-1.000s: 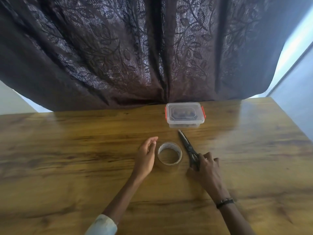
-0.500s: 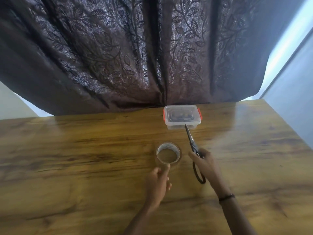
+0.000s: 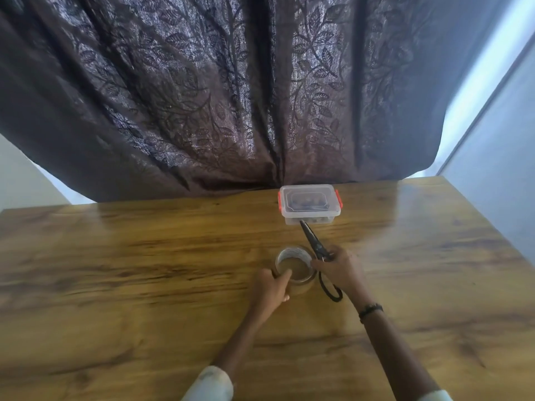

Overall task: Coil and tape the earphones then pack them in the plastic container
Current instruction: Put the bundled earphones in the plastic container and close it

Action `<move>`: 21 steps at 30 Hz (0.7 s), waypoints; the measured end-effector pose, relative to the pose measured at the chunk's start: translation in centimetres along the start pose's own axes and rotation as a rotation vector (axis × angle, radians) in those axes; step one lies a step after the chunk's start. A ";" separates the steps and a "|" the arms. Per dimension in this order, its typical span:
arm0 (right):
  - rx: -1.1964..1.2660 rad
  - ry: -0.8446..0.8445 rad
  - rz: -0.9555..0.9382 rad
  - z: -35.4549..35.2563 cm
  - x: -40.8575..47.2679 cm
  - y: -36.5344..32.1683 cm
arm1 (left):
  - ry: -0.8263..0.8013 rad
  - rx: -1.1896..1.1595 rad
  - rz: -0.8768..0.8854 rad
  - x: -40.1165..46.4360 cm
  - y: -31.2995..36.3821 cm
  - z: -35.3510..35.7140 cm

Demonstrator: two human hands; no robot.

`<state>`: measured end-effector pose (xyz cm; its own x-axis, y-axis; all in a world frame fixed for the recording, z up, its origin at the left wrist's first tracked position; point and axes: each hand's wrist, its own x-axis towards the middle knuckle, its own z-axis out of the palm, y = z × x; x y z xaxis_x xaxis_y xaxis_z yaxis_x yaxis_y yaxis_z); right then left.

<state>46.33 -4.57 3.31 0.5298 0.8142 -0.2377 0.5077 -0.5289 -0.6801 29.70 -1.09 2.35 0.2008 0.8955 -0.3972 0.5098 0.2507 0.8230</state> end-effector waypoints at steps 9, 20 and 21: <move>0.049 0.133 0.033 -1.0 -1.6 2.0 | -0.191 0.116 0.016 2.9 4.3 0.3; -0.046 0.348 -0.003 -1.9 -0.9 4.5 | -0.204 0.126 0.024 4.6 3.8 -0.7; -0.095 0.332 -0.023 -1.8 -0.9 4.9 | -0.191 0.088 0.032 4.6 3.5 -0.5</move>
<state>49.56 -8.33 1.39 0.7016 0.7121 0.0259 0.5748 -0.5441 -0.6112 31.97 4.08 3.67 0.3684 0.8146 -0.4481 0.5703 0.1827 0.8009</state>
